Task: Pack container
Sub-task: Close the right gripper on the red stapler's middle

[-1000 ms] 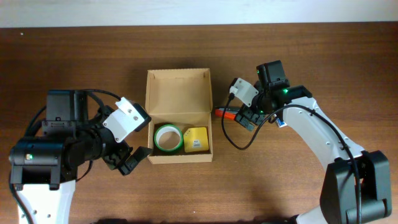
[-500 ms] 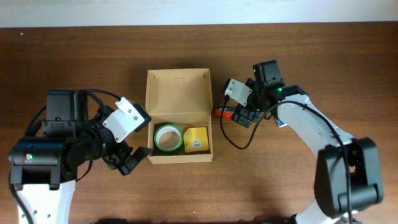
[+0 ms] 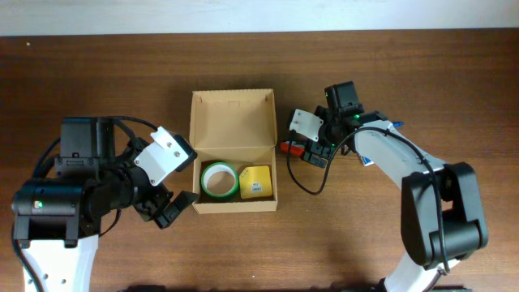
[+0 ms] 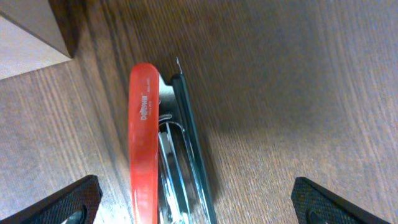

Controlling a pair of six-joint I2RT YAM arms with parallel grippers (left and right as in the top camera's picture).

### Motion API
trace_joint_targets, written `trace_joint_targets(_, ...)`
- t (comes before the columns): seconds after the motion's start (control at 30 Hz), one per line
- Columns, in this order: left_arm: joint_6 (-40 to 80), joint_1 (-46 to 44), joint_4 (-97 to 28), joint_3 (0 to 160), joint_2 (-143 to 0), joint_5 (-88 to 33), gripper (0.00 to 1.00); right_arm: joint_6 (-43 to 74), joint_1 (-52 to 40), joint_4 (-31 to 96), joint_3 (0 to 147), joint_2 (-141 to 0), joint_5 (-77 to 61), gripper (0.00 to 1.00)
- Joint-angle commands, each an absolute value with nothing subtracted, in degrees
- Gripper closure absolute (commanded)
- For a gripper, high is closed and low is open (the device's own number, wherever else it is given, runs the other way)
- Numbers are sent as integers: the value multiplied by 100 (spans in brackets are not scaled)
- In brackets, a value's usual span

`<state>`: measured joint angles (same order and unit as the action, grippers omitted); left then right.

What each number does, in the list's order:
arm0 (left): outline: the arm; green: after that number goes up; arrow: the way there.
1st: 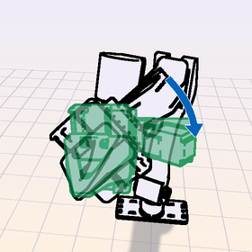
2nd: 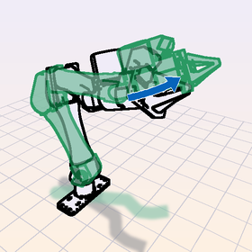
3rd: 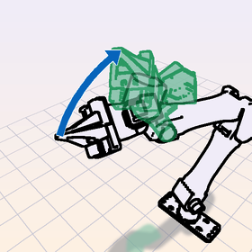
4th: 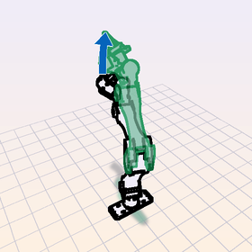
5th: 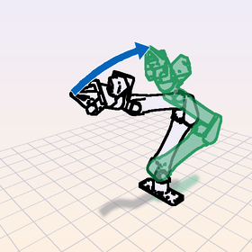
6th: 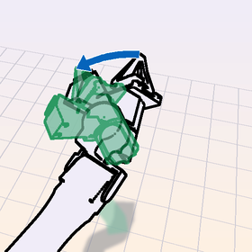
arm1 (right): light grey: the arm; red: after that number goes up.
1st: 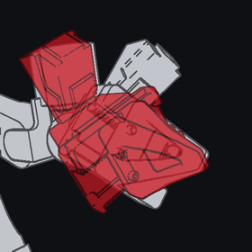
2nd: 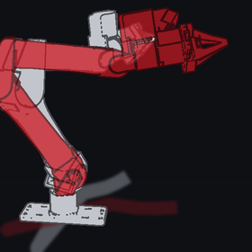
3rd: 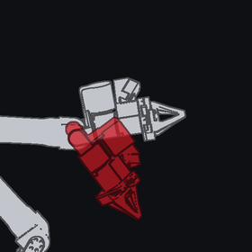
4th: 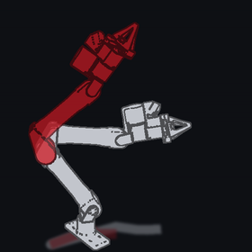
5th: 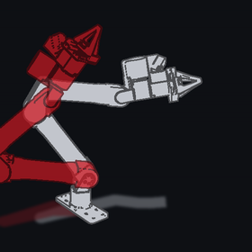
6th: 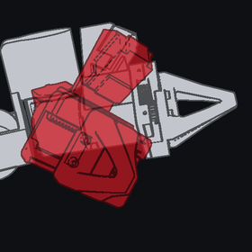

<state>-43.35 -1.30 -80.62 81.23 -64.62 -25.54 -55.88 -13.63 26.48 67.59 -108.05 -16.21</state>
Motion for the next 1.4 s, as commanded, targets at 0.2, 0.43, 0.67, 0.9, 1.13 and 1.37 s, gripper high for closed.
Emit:
trace_joint_targets(0.2, -4429, -95, -8062, 8228, -6455, -2659, 0, -5677, -1347, 2526, 6792, -11222, -1747, 1)
trace_joint_targets(0.43, -4429, -95, -8062, 8228, -6455, -2657, 0, -5677, -1347, 2502, 6792, -11395, -1765, 1)
trace_joint_targets(0.67, -4429, -95, -8062, 8228, -6455, -2659, 1, -5677, -1347, 2482, 6792, -11395, -1763, 36)
trace_joint_targets(0.9, -4429, -95, -8062, 8228, -6455, -2659, 0, -5677, -1347, 2460, 6792, -11395, -1763, 63)
trace_joint_targets(1.13, -4429, -95, -8062, 8228, -6455, -2657, 0, -5675, -1347, 2456, 6792, -11395, -1763, 96)
trace_joint_targets(1.37, -4429, -95, -8062, 8228, -6455, -2657, 0, -5183, -1343, 2421, 6912, -11393, -1758, 96)
